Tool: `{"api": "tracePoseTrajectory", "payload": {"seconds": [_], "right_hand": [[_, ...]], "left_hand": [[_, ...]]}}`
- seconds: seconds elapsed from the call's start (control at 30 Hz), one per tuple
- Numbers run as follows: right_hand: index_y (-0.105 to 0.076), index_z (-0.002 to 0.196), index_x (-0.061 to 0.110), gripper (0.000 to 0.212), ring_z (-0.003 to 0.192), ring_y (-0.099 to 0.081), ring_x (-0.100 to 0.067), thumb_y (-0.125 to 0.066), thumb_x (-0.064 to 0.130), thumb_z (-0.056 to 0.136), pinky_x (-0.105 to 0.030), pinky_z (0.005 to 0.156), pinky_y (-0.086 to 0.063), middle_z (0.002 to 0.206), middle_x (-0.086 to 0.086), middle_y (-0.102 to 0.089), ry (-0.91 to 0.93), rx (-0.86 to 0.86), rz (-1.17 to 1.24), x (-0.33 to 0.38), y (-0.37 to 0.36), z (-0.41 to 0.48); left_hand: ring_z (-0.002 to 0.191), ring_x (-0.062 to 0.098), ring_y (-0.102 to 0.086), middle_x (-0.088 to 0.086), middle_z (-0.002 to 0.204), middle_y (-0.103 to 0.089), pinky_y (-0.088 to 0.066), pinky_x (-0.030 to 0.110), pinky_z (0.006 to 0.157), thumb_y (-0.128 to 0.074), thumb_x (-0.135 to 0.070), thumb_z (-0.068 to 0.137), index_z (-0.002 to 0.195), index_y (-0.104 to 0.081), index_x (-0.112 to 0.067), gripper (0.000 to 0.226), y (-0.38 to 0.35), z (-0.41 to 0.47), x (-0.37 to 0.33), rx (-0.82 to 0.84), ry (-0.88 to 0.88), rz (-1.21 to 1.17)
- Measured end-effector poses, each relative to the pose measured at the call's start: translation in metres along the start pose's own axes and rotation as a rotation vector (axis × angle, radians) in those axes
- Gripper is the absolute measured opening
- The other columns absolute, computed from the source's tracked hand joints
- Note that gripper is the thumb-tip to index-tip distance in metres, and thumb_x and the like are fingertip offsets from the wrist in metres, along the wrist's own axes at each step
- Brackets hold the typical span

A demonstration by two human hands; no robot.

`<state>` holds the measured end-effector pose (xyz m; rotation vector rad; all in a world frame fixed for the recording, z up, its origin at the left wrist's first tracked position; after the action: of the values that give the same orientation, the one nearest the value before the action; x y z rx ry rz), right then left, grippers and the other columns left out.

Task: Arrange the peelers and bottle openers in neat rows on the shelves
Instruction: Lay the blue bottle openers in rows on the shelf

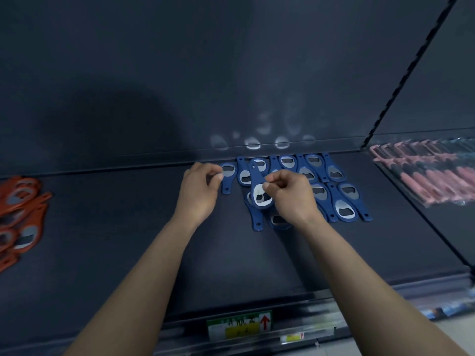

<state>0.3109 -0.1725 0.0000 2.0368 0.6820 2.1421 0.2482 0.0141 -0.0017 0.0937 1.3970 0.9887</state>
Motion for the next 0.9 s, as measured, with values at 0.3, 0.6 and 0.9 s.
{"api": "tracePoseTrajectory", "payload": {"seconds": [0.3,0.6,0.9], "right_hand": [[-0.061,0.081,0.011,0.009,0.063,-0.047,-0.009,-0.062,0.004,0.086,-0.019,0.064,-0.041,0.069,0.003,-0.052,0.132,0.152,0.013,0.025,-0.027,-0.013],[-0.066,0.084,0.008,0.001,0.07,-0.056,-0.015,-0.067,0.009,0.084,-0.029,0.072,-0.049,0.077,-0.006,-0.063,0.096,0.198,-0.005,0.022,-0.039,-0.021],[-0.069,0.09,0.009,0.005,0.061,-0.052,-0.006,-0.066,0.01,0.086,-0.019,0.066,-0.045,0.073,0.003,-0.061,0.052,0.153,-0.014,0.012,-0.029,-0.021]], "left_hand": [[0.05,0.012,-0.054,0.001,0.059,-0.059,-0.041,0.019,0.046,-0.041,-0.043,0.096,0.085,-0.066,-0.014,0.04,0.014,-0.021,-0.009,0.178,0.25,-0.615],[0.06,0.006,-0.056,-0.007,0.07,-0.061,-0.045,0.015,0.05,-0.063,-0.029,0.087,0.079,-0.065,-0.019,0.013,0.018,-0.037,0.003,0.161,0.279,-0.494],[0.061,0.014,-0.063,0.009,0.076,-0.064,-0.052,0.019,0.053,-0.064,-0.004,0.085,0.081,-0.054,-0.008,0.011,0.007,-0.048,0.012,0.179,0.491,-0.676]]}}
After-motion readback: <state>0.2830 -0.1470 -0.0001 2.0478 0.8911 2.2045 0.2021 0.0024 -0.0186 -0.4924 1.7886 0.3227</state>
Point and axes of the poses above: each hand's wrist, its own z-axis towards the middle knuckle, its own y-axis out of the back of the hand, x = y × z, the point moved 6 cm from there along z, towards the middle knuckle
